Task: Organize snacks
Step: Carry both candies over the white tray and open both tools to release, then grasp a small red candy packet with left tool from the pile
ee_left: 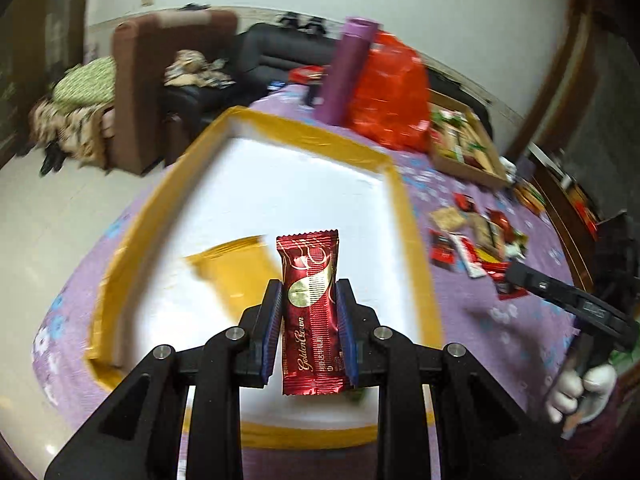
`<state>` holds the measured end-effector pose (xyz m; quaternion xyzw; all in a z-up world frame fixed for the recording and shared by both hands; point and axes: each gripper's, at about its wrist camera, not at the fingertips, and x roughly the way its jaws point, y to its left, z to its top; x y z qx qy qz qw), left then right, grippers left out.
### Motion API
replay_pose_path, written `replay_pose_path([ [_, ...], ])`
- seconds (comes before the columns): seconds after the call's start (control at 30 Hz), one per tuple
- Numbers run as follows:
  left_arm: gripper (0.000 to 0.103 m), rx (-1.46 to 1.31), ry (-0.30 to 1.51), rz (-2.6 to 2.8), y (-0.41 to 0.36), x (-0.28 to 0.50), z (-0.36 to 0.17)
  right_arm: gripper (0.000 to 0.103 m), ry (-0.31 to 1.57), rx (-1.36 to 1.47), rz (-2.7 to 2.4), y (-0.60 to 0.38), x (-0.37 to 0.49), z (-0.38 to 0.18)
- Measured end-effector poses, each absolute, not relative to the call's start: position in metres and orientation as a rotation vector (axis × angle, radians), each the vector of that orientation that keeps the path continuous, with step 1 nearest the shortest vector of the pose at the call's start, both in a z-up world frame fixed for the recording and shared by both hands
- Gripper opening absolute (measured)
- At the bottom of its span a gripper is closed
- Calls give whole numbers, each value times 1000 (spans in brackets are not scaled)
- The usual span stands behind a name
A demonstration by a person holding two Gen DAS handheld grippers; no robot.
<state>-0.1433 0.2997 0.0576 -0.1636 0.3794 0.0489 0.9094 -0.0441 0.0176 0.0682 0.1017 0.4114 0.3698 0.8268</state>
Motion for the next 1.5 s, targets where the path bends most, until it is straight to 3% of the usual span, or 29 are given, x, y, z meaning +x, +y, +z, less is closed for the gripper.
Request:
replay_pose_path([
  [0.6, 27, -489, 789, 80, 349, -159, 35, 31, 975, 59, 869, 181, -42, 57],
  [0.63, 28, -501, 784, 75, 350, -161, 36, 31, 967, 56, 862, 184, -41, 58],
  [0.77, 49, -594, 748, 40, 357, -165, 42, 33, 941, 61, 854, 189, -38, 65],
  [0.8, 62, -611, 741, 50, 359, -166, 45, 33, 929, 76, 861, 186, -39, 69],
  [0.87, 77, -638, 731, 80, 362, -169, 49, 33, 907, 82, 854, 178, -39, 77],
  [1.1, 77, -745, 620, -64, 352, -180, 63, 40, 835, 138, 772, 104, -40, 96],
  [1.5, 77, -538, 779, -220, 250, -150, 74, 47, 878, 295, 358, -111, -3, 65],
])
